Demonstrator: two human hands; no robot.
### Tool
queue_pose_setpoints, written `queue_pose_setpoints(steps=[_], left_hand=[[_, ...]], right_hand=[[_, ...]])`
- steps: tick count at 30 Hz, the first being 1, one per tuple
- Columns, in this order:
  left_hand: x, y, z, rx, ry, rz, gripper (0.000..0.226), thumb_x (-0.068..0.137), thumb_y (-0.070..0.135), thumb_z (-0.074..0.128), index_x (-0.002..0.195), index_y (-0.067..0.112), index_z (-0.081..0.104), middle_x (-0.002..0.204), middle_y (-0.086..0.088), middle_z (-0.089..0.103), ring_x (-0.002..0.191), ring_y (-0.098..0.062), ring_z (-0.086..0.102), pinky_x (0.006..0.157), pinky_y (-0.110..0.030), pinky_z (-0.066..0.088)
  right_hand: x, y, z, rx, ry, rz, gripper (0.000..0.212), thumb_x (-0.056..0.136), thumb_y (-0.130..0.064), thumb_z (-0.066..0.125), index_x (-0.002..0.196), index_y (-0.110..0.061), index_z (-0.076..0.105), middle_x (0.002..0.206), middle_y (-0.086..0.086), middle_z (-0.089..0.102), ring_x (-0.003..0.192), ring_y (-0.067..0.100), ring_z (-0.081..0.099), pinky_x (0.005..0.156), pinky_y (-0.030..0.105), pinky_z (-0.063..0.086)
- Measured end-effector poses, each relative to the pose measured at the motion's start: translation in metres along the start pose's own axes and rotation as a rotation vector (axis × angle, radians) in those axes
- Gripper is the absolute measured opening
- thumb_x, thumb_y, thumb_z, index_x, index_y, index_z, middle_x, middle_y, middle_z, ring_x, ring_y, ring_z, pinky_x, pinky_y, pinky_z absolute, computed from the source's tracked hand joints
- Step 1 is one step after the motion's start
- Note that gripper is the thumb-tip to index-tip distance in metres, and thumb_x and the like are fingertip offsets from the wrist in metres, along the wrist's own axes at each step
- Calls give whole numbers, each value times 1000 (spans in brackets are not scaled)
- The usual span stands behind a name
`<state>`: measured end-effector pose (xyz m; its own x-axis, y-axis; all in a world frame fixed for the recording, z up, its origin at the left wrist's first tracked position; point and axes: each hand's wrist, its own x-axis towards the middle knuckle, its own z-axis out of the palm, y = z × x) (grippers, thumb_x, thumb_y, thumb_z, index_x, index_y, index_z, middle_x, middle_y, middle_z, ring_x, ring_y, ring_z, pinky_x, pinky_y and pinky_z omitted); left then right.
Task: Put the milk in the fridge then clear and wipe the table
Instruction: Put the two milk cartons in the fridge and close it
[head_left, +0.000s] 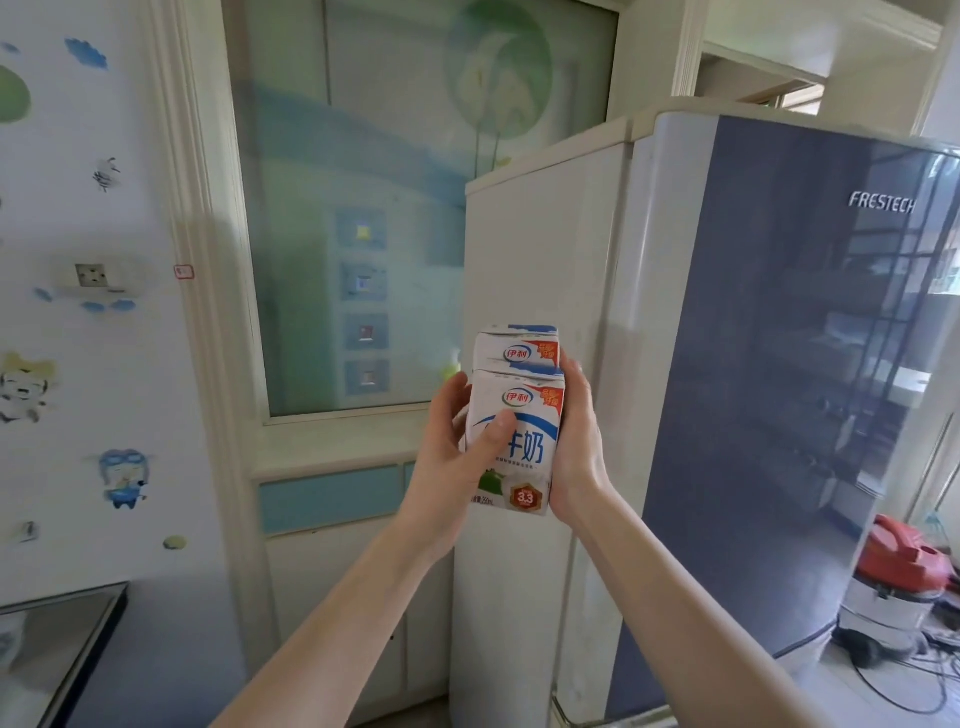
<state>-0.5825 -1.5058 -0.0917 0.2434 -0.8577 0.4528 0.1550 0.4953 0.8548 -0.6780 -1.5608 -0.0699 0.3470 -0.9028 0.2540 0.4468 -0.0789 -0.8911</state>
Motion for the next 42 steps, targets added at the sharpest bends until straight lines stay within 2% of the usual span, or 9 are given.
queue_pose_setpoints(steps=[4,6,11,16,27,32,35,38,42], left_hand=[[8,5,-9,131,-93,-73,70,54,39,77,118,26,53,113,-6,66,106,-29,62,84,-48,55],[10,7,-11,183,-114,-95,74,51,39,78,119,27,52,114,-6,66,107,-29,62,86,-50,53],[7,3,-10,74,-195,-140,78,56,24,77,126,23,44,117,-8,64,101,-26,66,77,-39,57],[2,1,-8,110,-189,-162,81,56,19,80,127,22,41,116,-9,63,100,-26,66,81,-44,56],[-12,6,-13,49,-173,-190,73,59,14,71,127,21,43,109,-3,67,92,-19,69,68,-30,58],[-22,1,-21,-21,-184,-222,73,65,4,75,129,17,42,110,-8,67,93,-24,69,72,-37,58],[-29,-3,-25,-38,-176,-241,73,61,7,73,127,17,44,107,-7,69,91,-25,70,71,-37,58],[-36,-10,-27,-20,-194,-249,74,59,9,74,127,17,44,108,-7,68,92,-24,69,74,-40,58],[-47,-21,-30,-36,-209,-283,78,53,14,80,123,20,47,108,-8,69,93,-27,69,75,-41,58]], right_hand=[[2,3,-8,42,-20,33,40,93,-47,32,92,-23,64,68,-4,73,56,11,68,49,23,55],[2,4,-10,38,-26,25,39,94,-46,31,88,-24,63,65,-6,73,54,11,67,48,22,55],[0,6,-15,20,-40,54,39,92,-48,31,85,-25,62,64,-7,72,55,11,67,51,23,55],[-4,11,-20,-6,-23,70,40,93,-48,30,83,-26,62,62,-9,72,54,10,67,52,23,54],[-20,13,-10,-27,23,89,40,93,-46,32,82,-24,63,62,-6,72,55,10,67,56,26,54],[-36,18,-2,-4,75,92,41,95,-43,31,77,-24,62,58,-7,70,50,9,66,49,22,53],[-46,26,0,-6,134,68,39,95,-39,32,74,-24,61,55,-7,69,47,9,65,47,20,52],[-56,36,-3,-32,193,63,35,94,-41,36,83,-24,64,68,-5,73,59,12,68,55,25,55],[-64,55,-28,-85,369,100,29,93,-37,44,100,-17,63,101,7,70,91,24,67,86,42,54]])
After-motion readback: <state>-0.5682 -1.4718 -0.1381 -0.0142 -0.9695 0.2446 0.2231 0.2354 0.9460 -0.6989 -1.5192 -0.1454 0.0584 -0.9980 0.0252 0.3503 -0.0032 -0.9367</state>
